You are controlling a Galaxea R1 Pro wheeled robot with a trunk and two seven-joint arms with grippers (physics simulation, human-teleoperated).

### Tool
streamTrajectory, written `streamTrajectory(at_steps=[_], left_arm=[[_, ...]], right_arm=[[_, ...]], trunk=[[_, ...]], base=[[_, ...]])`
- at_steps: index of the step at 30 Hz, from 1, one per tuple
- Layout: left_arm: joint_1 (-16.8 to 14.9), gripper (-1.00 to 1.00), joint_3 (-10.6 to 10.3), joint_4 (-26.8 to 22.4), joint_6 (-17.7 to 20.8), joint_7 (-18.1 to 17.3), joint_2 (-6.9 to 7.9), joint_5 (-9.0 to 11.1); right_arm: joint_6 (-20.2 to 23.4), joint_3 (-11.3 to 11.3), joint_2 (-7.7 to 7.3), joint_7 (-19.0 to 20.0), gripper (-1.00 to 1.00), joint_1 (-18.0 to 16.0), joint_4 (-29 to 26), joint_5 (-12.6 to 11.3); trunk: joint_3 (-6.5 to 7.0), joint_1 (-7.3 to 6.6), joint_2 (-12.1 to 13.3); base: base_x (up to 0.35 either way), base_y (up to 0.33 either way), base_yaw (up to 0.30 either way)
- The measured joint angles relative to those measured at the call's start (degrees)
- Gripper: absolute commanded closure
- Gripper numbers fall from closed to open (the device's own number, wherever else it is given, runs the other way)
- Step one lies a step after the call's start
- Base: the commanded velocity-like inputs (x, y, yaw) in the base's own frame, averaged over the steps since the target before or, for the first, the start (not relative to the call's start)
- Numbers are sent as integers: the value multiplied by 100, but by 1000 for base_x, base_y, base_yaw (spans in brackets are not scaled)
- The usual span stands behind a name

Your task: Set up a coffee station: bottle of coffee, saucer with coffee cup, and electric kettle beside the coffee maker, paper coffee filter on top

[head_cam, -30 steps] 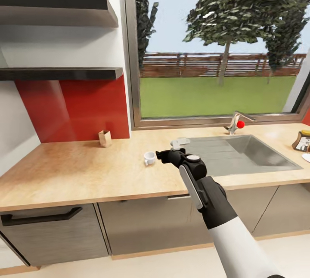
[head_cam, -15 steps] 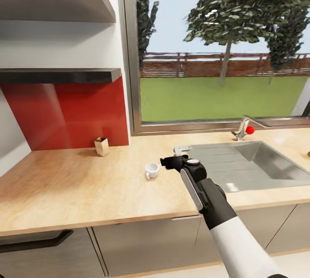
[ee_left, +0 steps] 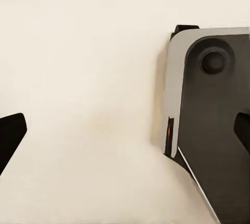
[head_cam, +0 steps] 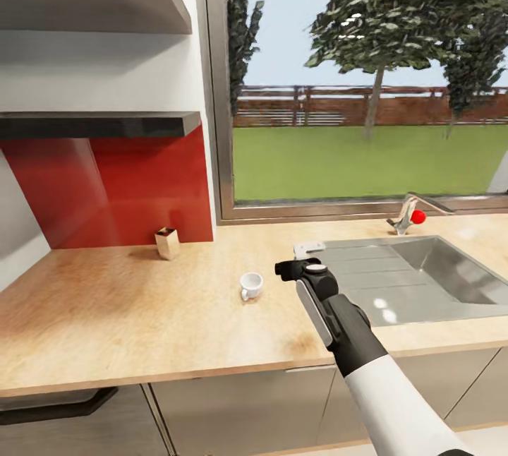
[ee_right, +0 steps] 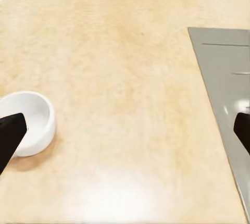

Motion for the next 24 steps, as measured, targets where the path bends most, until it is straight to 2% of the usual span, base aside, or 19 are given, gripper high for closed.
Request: streamTrajectory(at_steps=[10, 16, 24], left_arm=[[67, -100, -24, 29, 169, 720, 46, 8], [69, -100, -30, 23, 442, 792, 44, 11], [61, -100, -35, 11, 496, 808, 14, 11]], right_arm=[[297, 5, 0, -7, -100, 0, 36, -20], [319, 6, 0, -7, -100, 0, 43, -19], [326, 1, 0, -7, -100, 0, 44, -21]], trunk=[[-51, 0, 0], [-83, 0, 0], [-125, 0, -1]], base=[[0, 0, 208], [0, 0, 216], [7, 0, 180]])
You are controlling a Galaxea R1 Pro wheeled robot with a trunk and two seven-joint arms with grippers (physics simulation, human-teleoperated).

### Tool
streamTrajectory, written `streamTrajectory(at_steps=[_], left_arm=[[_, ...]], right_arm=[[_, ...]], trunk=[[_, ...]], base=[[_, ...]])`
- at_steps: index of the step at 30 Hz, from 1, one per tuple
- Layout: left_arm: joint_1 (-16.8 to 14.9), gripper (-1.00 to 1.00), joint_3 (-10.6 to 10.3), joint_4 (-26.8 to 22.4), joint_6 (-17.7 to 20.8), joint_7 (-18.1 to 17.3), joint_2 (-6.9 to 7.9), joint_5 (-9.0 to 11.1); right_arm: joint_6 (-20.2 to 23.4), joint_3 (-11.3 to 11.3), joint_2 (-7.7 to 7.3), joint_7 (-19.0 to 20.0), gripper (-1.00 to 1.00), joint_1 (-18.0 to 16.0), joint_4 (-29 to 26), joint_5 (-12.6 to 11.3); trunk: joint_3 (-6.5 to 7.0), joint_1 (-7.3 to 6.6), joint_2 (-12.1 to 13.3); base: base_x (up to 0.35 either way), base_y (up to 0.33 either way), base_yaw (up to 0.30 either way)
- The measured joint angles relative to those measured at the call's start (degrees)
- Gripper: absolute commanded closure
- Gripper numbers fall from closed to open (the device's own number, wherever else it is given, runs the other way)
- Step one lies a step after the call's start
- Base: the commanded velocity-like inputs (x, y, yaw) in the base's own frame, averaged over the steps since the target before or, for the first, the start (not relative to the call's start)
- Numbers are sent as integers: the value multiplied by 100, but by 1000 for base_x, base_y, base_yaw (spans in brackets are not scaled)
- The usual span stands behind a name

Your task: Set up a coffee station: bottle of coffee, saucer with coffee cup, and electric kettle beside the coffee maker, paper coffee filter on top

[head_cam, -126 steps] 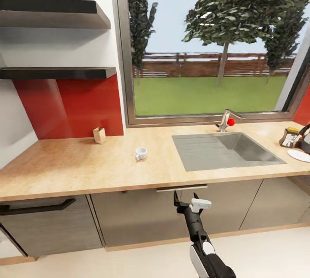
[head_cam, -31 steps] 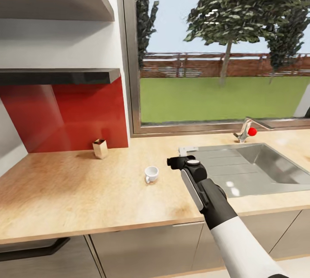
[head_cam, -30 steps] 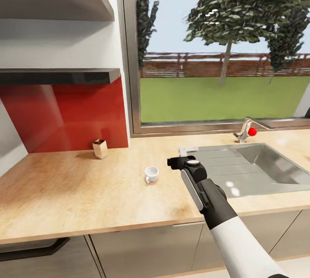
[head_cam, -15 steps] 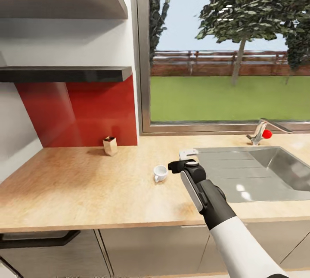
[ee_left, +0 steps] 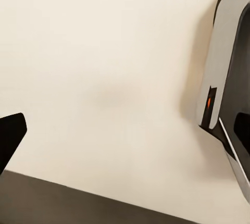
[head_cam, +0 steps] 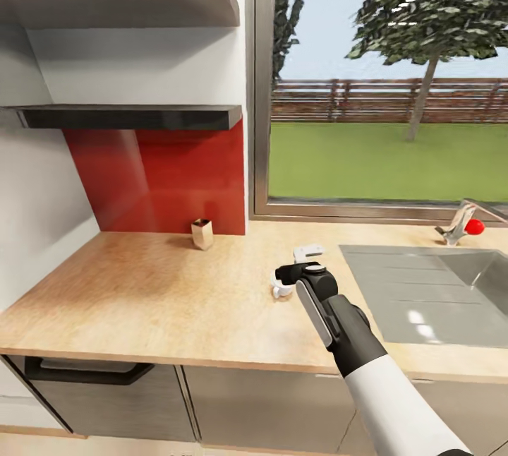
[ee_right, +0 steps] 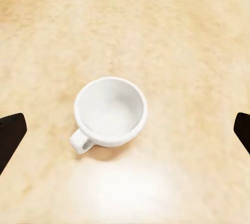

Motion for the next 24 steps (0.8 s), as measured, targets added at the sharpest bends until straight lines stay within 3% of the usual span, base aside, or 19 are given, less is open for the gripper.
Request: streamTrajectory(at_steps=[9, 24], left_arm=[[-2, -100, 2, -5, 5, 8, -33, -6], [-1, -100, 8, 3, 6, 8, -35, -18]], right_arm=[[-2, -10, -56, 0, -100, 1, 141, 12], [-3, -16, -343, -6, -100, 1, 195, 19]], trunk=[[-9, -2, 0], [-10, -1, 0]], base=[[199, 0, 24], [31, -2, 1]])
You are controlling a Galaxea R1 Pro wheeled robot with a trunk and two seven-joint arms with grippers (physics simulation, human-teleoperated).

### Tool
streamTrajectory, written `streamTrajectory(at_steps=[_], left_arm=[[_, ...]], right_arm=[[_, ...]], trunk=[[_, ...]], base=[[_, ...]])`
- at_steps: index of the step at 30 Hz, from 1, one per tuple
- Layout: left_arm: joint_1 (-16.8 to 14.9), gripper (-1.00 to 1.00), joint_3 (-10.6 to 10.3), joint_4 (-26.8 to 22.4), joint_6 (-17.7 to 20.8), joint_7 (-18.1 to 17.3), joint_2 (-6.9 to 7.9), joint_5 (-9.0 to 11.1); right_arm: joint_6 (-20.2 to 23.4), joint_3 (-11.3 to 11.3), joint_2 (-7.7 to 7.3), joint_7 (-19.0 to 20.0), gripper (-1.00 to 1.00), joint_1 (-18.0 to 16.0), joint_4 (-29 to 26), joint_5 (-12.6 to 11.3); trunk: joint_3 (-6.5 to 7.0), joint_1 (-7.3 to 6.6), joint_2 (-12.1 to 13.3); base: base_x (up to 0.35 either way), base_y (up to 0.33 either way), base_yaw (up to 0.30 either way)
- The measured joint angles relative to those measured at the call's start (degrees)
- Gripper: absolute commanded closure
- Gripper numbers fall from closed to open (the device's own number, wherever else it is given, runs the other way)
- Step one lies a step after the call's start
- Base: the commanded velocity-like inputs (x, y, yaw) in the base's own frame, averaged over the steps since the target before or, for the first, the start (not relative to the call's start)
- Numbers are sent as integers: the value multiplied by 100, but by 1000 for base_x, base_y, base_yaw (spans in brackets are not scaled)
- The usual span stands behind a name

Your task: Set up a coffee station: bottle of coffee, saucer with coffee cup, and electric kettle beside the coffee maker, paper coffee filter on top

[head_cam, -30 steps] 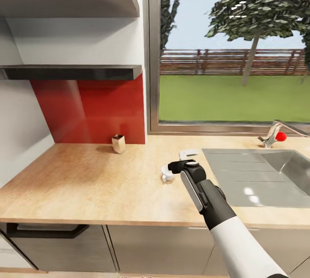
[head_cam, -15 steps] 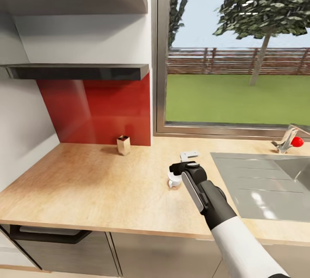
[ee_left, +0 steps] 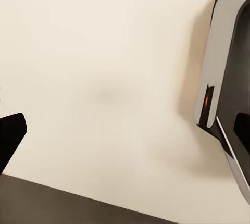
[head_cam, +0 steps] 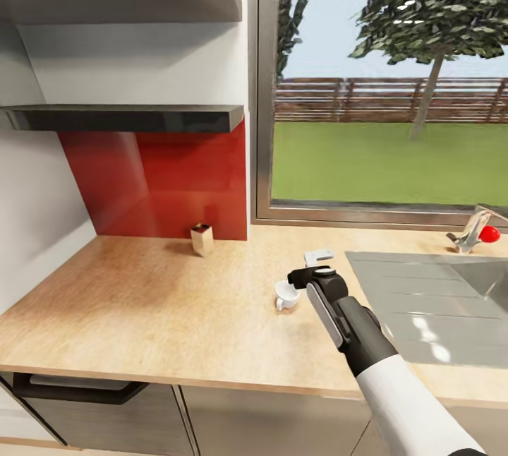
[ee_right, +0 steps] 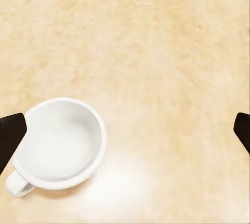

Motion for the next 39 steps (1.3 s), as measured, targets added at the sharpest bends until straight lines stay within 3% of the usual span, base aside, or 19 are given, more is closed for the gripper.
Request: streamTrajectory(at_steps=[5, 12, 22, 39], left_arm=[[0, -100, 2, 0, 0, 0, -1, -1], [0, -100, 7, 3, 0, 0, -2, -4], [62, -100, -6, 25, -28, 8, 19, -15], [70, -100, -4, 8, -47, 8, -13, -15]], right_arm=[[0, 3, -93, -2, -100, 0, 58, -3], [-1, -2, -112, -2, -100, 0, 182, -4], [1, -15, 106, 12, -100, 8, 172, -45], [4, -20, 79, -1, -100, 9, -128, -20]], trunk=[[0, -1, 0], [0, 1, 0], [0, 1, 0], [0, 1, 0]], base=[[146, -101, 0], [39, -31, 0], [0, 0, 0], [0, 52, 0]])
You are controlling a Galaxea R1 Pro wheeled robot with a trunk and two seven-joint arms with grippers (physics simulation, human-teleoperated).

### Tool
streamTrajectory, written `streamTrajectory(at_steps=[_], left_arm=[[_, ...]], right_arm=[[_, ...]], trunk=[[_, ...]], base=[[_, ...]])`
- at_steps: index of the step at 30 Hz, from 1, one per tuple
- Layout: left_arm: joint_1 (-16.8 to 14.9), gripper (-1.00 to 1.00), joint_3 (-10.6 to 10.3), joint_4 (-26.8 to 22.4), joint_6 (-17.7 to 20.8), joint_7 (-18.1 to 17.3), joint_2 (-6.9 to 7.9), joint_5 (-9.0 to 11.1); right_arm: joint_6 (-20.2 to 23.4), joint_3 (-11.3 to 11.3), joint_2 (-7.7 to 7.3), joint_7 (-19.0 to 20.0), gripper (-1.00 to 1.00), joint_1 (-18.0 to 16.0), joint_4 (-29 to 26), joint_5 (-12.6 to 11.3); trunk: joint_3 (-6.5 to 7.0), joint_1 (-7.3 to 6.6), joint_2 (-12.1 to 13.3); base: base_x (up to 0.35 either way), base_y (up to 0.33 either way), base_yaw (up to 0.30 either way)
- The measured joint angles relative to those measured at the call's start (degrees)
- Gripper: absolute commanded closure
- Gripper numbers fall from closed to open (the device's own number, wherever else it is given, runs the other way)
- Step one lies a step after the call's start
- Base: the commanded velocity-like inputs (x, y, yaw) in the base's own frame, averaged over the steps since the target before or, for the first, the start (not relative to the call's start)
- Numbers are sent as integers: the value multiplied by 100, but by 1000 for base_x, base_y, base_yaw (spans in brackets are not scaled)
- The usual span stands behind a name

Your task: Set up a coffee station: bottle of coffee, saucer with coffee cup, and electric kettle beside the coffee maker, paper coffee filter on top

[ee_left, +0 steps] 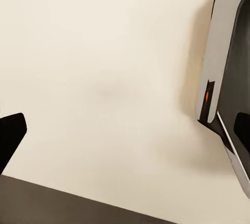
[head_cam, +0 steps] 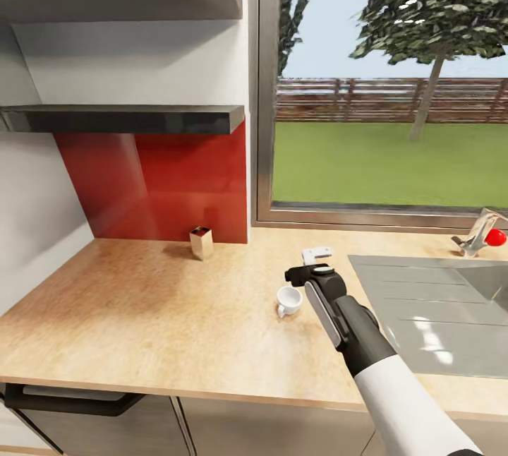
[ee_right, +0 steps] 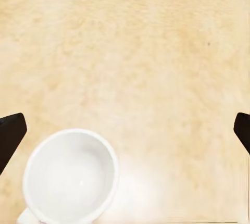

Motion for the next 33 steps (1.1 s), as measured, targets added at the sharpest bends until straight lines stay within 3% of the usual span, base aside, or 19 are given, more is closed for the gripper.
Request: streamTrajectory(at_steps=[12, 14, 23, 33], left_arm=[[0, -100, 4, 0, 4, 0, 0, 0], [0, -100, 2, 0, 4, 0, 0, 0], [0, -100, -3, 0, 4, 0, 0, 0], [0, -100, 2, 6, 12, 0, 4, 0]], right_arm=[[-11, -33, -77, -15, -100, 0, 377, 0], [-27, -92, -78, -16, -100, 0, 795, -1], [-354, -165, -79, -10, -100, 0, 1256, -1], [-417, -172, -135, -11, -100, 0, 1376, 0]], trunk=[[0, 0, 0], [0, 0, 0], [0, 0, 0], [0, 0, 0]], base=[[0, 1, 0], [0, 0, 0], [0, 86, 0], [0, 27, 0]])
